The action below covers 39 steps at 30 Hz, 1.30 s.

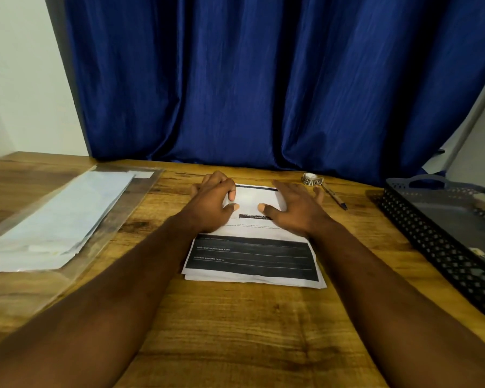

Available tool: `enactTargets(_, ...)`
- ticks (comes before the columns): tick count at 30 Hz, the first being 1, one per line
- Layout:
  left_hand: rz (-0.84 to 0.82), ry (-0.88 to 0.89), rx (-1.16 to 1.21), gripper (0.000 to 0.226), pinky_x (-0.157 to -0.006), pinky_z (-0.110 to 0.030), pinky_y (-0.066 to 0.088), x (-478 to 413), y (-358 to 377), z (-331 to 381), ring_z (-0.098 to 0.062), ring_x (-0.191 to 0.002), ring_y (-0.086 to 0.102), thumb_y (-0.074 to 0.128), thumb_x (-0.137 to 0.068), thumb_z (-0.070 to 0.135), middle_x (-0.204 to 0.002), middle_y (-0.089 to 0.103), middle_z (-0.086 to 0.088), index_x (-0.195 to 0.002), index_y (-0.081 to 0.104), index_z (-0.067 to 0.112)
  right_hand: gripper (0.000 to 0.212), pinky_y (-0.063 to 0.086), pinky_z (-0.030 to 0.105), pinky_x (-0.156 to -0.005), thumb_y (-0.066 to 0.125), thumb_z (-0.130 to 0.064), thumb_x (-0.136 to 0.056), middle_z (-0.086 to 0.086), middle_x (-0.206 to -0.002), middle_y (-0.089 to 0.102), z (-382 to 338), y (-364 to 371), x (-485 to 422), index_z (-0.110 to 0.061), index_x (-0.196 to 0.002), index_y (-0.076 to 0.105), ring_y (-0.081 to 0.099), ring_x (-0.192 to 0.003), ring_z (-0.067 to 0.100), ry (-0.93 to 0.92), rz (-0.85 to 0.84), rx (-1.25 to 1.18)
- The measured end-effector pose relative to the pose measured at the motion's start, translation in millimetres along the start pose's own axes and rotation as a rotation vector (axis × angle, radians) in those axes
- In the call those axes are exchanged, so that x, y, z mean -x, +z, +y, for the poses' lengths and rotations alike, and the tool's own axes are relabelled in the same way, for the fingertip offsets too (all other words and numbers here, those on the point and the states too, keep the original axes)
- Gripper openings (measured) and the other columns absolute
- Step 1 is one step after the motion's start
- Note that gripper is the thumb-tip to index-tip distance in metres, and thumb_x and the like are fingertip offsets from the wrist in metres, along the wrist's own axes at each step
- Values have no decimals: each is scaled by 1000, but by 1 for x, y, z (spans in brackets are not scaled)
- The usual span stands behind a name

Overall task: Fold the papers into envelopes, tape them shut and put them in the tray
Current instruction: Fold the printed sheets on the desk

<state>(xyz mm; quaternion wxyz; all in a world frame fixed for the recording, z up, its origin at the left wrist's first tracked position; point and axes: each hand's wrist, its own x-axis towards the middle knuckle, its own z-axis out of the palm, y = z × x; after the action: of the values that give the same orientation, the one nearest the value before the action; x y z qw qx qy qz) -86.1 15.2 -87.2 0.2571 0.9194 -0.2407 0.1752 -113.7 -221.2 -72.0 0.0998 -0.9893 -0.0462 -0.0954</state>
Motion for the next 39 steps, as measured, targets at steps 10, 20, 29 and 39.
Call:
enactTargets(10,266,49,126,58,-85,-30,48,-3,-15,13,-13,-97,55,56,-95,-4,-110,54,5,-144,42,24,54,13,39,-106,80,-52,-87,-8,-136,70,-10,-19,2,-32,-135,66,57,-129,17,-175,370,47)
enactTargets(20,89,156,-17,8,-78,-44,55,-1,-13,8,-14,-88,58,71,-85,19,-98,61,9,-85,64,24,14,40,50,-110,68,-25,-94,-16,-96,71,-2,-7,1,-33,-103,74,62,-94,10,-208,203,6)
enactTargets(29,-133,15,84,25,-85,-49,58,1,-9,8,-16,-98,64,70,-89,41,-101,71,5,-79,59,21,39,52,44,-99,40,-34,-107,4,-122,73,-5,-8,4,-20,-113,76,62,-108,21,-111,24,-144)
enactTargets(39,-314,-114,-106,56,-123,-44,29,-3,-3,5,-24,-151,34,46,-107,47,-167,34,1,-159,35,30,73,-2,56,-130,16,-66,-108,-1,-179,3,-40,11,2,-29,-170,10,-1,-164,23,-146,-294,29)
